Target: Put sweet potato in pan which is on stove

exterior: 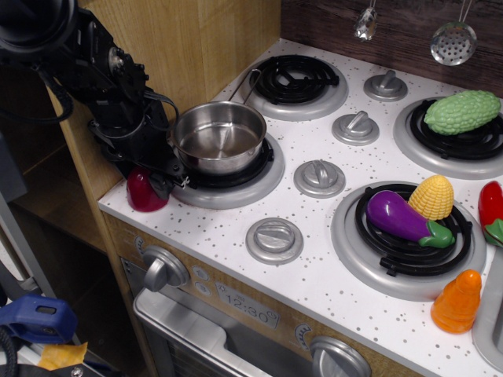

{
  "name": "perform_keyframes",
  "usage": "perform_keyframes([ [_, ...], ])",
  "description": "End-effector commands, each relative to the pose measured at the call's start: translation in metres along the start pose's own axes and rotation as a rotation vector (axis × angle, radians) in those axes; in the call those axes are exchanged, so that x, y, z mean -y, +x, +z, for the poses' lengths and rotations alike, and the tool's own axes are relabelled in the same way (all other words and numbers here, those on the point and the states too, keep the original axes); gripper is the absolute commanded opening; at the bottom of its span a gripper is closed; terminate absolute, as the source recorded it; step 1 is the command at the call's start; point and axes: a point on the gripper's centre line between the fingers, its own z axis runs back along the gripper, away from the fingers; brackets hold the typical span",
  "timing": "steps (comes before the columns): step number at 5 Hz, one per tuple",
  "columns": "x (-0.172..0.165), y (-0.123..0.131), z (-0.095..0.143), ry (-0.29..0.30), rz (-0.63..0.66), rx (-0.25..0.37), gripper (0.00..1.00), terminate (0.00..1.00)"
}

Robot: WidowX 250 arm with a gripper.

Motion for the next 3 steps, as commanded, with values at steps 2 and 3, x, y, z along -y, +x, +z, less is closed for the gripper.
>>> perform_keyframes([
  [2, 0.006, 0.019, 0.052, 0.139, -0.015, 0.032, 0.0, 0.0],
  [3, 0.003, 0.035, 0.07, 0.176, -0.032, 0.045, 0.0, 0.0],
])
